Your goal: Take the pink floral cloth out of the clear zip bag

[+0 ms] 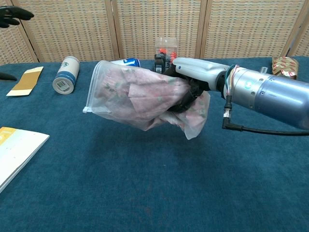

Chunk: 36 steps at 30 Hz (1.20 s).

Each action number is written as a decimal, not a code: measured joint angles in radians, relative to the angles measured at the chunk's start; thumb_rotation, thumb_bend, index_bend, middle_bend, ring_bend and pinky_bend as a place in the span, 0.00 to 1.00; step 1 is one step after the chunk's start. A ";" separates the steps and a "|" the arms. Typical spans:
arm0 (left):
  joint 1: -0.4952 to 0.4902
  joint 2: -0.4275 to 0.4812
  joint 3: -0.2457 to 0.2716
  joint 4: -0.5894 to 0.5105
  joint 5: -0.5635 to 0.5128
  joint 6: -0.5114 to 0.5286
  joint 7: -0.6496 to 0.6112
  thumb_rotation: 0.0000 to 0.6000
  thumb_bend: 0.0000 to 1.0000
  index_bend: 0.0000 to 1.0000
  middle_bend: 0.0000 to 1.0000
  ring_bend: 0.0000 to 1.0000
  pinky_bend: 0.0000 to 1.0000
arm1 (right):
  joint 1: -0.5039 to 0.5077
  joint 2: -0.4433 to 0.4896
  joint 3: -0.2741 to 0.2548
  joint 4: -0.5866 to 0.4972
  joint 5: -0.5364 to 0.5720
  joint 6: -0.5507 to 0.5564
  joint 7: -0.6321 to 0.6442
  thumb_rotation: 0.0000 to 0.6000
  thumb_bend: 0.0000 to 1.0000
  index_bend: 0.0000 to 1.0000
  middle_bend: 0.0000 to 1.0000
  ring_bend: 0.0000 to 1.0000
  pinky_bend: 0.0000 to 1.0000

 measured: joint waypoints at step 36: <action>-0.248 -0.224 -0.017 0.056 -0.256 -0.168 0.112 1.00 0.10 0.39 0.00 0.00 0.00 | 0.024 -0.049 0.023 -0.055 0.101 0.051 -0.087 1.00 0.98 0.67 0.67 0.54 0.66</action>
